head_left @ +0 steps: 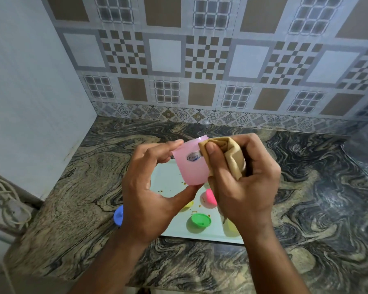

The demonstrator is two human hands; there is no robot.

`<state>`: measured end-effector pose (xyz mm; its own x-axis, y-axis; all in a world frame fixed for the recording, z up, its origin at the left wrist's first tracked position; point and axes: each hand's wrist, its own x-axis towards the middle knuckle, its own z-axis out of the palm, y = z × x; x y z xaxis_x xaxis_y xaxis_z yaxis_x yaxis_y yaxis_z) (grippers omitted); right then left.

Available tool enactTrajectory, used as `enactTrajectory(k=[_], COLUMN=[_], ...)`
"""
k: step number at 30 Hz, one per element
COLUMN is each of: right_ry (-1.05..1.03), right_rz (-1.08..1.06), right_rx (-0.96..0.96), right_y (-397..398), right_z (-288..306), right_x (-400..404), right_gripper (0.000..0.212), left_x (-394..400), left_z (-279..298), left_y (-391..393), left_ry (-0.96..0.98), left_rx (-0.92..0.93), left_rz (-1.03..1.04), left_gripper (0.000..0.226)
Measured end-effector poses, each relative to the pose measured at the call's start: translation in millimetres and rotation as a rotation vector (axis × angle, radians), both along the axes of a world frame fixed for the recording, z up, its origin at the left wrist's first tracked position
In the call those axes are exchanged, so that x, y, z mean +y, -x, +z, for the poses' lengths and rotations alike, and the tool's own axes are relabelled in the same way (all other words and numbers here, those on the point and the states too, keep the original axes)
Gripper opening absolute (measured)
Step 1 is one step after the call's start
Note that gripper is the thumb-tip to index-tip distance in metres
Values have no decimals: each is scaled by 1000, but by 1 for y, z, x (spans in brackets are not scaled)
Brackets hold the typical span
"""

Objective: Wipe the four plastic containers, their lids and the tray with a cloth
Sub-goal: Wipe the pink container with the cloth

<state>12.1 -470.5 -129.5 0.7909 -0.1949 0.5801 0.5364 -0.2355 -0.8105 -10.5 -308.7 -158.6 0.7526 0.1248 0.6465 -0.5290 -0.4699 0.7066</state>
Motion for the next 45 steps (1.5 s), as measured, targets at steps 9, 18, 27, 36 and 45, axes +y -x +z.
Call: enactTrajectory(k=[9,18,27,36,45], right_ry=[-184,-361,-254,-120,-282], right_rz=[79,97,68,76,63], right_rx=[180,103,81,21,255], right_y=[-15,15,20,10,-6], right_z=[-7,-10,-16,3,-13], right_x=[-1,4,4,-1,-9], right_gripper=[14,11,15,16,16], left_x=[0,-7,-2,1,-1], left_z=[-9,-7,-1,7,0], left_y=[5,2,-1,4,1], left_ry=[244,448,297,-38,139], left_rx=[43,162,153,-9,34], left_rz=[-110,-107,-135,-39,-133], left_gripper=[74,73,76,72,78])
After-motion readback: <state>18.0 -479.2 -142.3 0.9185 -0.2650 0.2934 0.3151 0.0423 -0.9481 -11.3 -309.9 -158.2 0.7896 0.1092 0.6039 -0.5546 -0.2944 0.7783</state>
